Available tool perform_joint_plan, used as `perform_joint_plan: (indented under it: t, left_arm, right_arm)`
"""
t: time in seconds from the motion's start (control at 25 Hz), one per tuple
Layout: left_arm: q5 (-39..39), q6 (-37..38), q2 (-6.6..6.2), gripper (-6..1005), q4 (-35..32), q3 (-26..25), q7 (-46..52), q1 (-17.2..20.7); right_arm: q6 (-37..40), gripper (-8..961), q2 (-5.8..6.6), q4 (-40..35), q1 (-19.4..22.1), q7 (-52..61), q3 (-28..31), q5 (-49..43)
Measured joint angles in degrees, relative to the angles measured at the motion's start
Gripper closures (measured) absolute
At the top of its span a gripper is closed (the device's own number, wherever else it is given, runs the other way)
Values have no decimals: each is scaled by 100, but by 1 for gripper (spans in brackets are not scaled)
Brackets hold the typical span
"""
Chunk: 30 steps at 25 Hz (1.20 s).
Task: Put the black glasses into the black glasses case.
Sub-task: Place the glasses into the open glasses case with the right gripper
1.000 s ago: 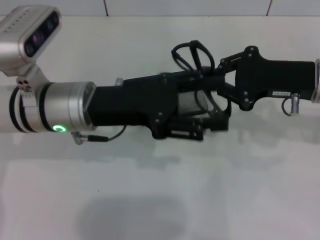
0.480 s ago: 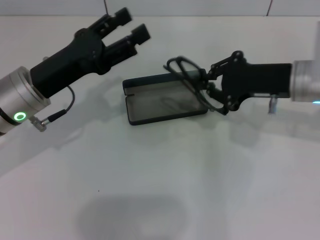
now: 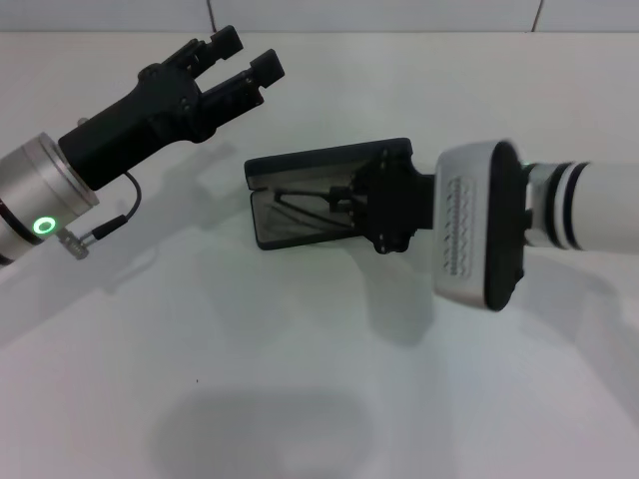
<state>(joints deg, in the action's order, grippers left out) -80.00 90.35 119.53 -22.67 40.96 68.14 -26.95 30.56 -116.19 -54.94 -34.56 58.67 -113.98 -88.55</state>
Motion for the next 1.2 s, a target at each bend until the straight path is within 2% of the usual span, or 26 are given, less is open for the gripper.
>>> perform_joint_plan:
  t: [0.28,0.6,1.0,1.2]
  left_arm:
    - [-29,-5,-7,123,0,21,20,-17]
    - [-43,-9,-9,123,0,10,2,19]
    - [-55,-8,-8,124,0,17,20,73]
    - [-60,-5,-3,124,0,25,20,127]
  right_arm:
    - [-1075,858,0,-170,0,-23,-784,-97]
    - [-1290,858,0,-304,21,-51,-1043,-245]
    - [-1642,859,1,-657,388,-59,-1181,-1325]
    - [-1810,859,0,-755,471,-267,-1185,-1515]
